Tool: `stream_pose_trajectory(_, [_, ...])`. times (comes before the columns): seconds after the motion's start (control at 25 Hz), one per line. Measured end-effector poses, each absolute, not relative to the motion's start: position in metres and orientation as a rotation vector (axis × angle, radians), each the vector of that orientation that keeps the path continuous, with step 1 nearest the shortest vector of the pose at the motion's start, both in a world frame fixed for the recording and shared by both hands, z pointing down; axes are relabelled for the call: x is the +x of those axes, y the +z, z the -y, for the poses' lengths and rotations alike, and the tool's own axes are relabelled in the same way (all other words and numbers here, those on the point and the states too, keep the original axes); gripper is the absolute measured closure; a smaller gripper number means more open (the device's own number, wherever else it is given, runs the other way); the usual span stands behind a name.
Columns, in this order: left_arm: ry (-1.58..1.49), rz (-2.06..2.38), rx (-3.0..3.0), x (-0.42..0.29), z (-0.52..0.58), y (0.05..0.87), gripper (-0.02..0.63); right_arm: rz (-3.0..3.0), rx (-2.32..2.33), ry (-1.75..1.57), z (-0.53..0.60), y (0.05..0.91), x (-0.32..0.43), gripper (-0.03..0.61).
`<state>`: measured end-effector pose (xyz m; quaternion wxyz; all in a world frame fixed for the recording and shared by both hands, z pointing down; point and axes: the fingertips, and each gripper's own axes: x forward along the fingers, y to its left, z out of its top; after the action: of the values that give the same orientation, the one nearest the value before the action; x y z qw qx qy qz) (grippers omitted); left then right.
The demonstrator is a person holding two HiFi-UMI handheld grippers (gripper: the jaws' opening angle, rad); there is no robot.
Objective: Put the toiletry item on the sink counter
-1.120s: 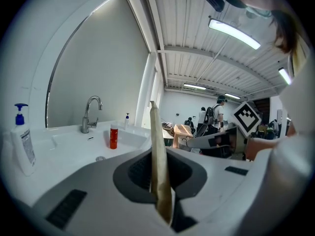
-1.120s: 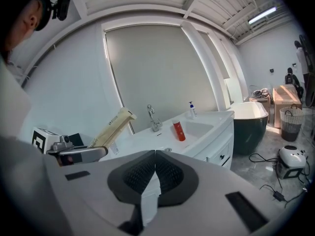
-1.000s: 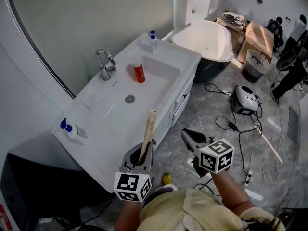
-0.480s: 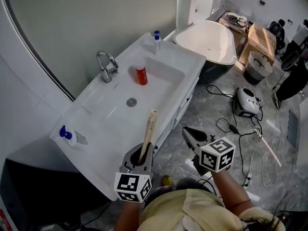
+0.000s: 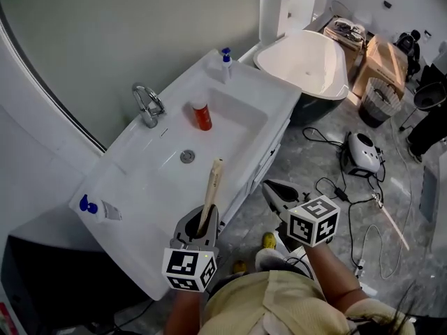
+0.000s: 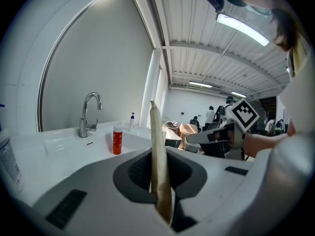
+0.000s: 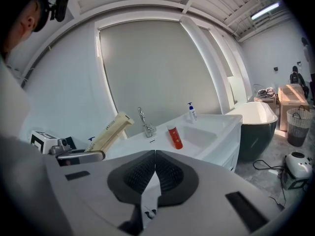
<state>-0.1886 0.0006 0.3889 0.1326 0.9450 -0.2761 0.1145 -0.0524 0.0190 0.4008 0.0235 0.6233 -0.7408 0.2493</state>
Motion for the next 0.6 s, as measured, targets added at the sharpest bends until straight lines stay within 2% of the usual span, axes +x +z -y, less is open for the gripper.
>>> stream_pose_trajectory(0.6, [0.327,0.874,2.739,-0.093,0.043,0.384,0.554,2.352,1.864,0.764,0.031,0.397,0.04,0.553])
